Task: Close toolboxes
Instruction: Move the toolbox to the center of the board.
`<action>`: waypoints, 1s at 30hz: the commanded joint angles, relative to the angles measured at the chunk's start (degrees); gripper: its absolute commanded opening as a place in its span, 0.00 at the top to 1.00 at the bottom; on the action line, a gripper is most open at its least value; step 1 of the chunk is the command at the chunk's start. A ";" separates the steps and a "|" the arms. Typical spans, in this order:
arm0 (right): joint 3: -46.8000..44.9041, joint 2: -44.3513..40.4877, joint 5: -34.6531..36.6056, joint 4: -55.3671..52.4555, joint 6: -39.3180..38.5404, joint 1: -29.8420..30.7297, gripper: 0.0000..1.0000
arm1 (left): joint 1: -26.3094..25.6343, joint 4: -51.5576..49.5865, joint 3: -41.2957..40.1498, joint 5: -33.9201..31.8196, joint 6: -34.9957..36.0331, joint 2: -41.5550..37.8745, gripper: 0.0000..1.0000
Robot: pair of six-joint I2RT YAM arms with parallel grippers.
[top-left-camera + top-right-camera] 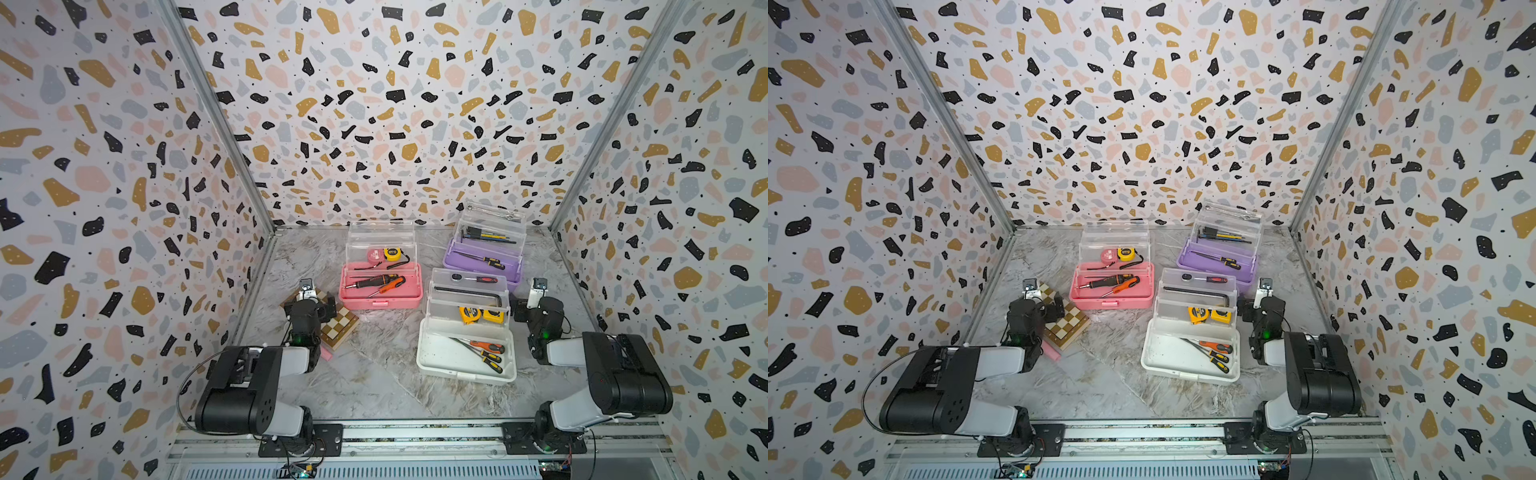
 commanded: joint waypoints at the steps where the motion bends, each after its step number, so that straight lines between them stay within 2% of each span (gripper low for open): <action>1: 1.19 0.05 -2.08 -1.84 -0.40 0.54 0.00 | 0.26 1.45 0.03 0.43 0.11 0.32 0.01; 30: 1.19 0.05 -2.98 -1.86 0.02 -0.07 0.00 | 0.26 1.44 -0.13 0.00 0.06 0.22 0.01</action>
